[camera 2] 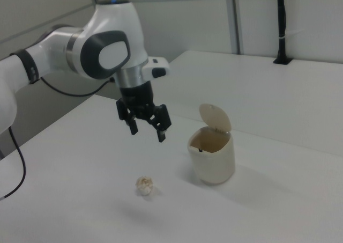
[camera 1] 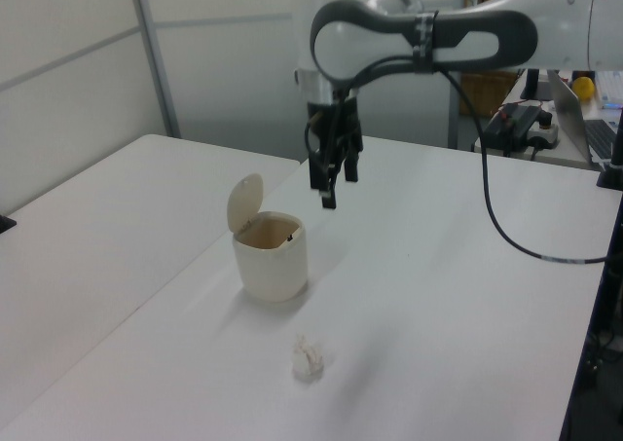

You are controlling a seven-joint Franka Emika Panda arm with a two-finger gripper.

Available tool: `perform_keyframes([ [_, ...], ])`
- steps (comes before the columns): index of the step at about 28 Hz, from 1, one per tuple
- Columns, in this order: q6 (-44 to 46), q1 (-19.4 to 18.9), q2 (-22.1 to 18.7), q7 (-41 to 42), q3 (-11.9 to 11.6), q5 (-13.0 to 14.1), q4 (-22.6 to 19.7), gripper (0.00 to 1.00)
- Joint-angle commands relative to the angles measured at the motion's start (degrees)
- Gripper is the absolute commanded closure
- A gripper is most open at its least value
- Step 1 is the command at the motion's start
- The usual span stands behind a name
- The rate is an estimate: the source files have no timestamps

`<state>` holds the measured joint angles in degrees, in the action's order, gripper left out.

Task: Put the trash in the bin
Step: 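Move the gripper down over the crumpled white paper ball, then close the gripper on the paper ball and lift it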

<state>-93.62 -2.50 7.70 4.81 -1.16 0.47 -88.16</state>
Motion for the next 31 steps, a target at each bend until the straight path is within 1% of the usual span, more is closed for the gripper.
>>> perform_keyframes([
  [1, -5.2, -3.7, -0.9, -4.7, -0.4, -0.1, -5.8, 0.0],
  [5, -10.3, -6.3, -0.8, -8.7, -0.4, -2.2, -9.8, 0.0],
  [6, -13.7, -7.5, -0.8, -11.2, -0.4, -3.4, -12.1, 0.0],
  [10, -19.6, -9.6, -0.3, -15.6, -0.4, -7.0, -16.5, 0.0],
  [12, -22.7, -10.9, 0.8, -18.2, -0.4, -8.7, -18.4, 0.0],
  [16, -24.8, -12.0, 3.1, -20.7, -0.4, -10.7, -18.9, 0.0],
  [18, -25.6, -13.0, 4.6, -22.3, -0.4, -12.5, -18.9, 0.0],
  [23, -27.0, -13.8, 6.8, -24.1, -0.4, -14.1, -19.0, 0.0],
  [25, -27.2, -14.3, 8.3, -24.6, -0.4, -14.6, -19.0, 0.0],
  [27, -27.3, -14.9, 9.3, -25.3, -0.4, -15.6, -19.0, 0.0],
  [29, -28.2, -15.6, 10.1, -26.8, -0.4, -16.8, -19.2, 0.0],
  [30, -29.5, -16.0, 10.8, -28.5, -0.4, -18.2, -19.8, 0.0],
  [31, -30.1, -16.1, 11.1, -29.4, -0.4, -19.0, -20.2, 0.0],
])
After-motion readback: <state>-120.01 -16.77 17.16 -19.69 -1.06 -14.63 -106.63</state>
